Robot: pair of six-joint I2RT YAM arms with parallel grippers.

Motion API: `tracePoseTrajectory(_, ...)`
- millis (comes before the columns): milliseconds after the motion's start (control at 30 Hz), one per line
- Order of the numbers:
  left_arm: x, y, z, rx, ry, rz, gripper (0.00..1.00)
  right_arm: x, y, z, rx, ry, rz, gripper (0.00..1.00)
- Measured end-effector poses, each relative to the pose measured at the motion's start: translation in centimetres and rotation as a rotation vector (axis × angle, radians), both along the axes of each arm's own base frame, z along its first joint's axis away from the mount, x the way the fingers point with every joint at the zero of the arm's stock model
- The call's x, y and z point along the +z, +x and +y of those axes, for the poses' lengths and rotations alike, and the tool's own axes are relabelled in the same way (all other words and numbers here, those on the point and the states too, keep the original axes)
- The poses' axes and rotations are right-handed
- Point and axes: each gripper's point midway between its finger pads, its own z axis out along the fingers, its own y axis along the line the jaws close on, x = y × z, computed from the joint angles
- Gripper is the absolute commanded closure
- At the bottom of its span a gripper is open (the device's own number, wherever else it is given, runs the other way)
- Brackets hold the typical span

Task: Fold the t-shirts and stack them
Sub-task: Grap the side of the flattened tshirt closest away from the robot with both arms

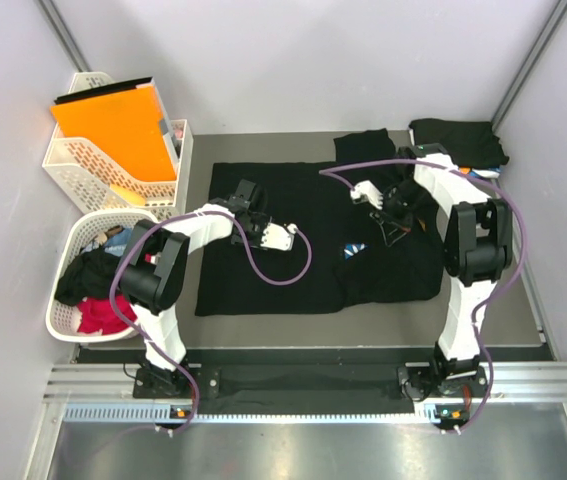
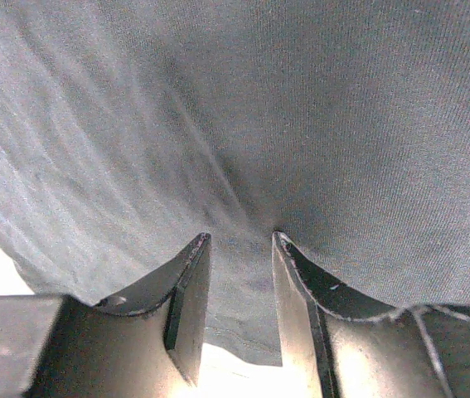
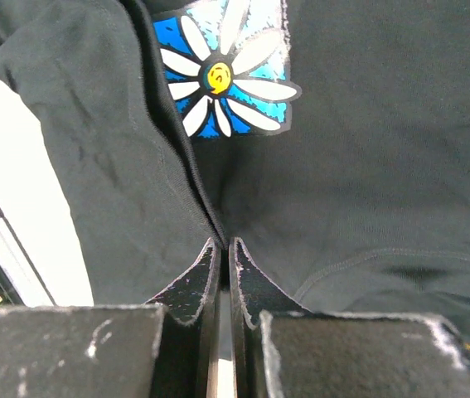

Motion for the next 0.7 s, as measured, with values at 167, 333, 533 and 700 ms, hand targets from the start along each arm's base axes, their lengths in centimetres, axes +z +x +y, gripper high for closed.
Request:
tracePoseTrajectory(167,0.0,-0.1,0.0,0.004,0.0,0.003,0.62,0.7,-1.6,0.2,0.033,-0.01,-0.013,1.0)
tracePoseTrajectory(333,0.3,-0.9,0.1,0.044,-0.021,0.038,0.49,0.7,-4.6,0.2,0.072,-0.026,0.016,1.0)
tracePoseTrajectory(533,6.1,-2.8,0.2,0.066,-0.103,-0.015,0.34,1.6,-6.6,-1.0,0.08,-0.063,-0.006,1.0)
tracePoseTrajectory(700,12.0,-7.2,1.6,0.045,-0.185,-0.11,0.16,2.9,-6.7,-1.8,0.08,-0.102,-0.061,1.0)
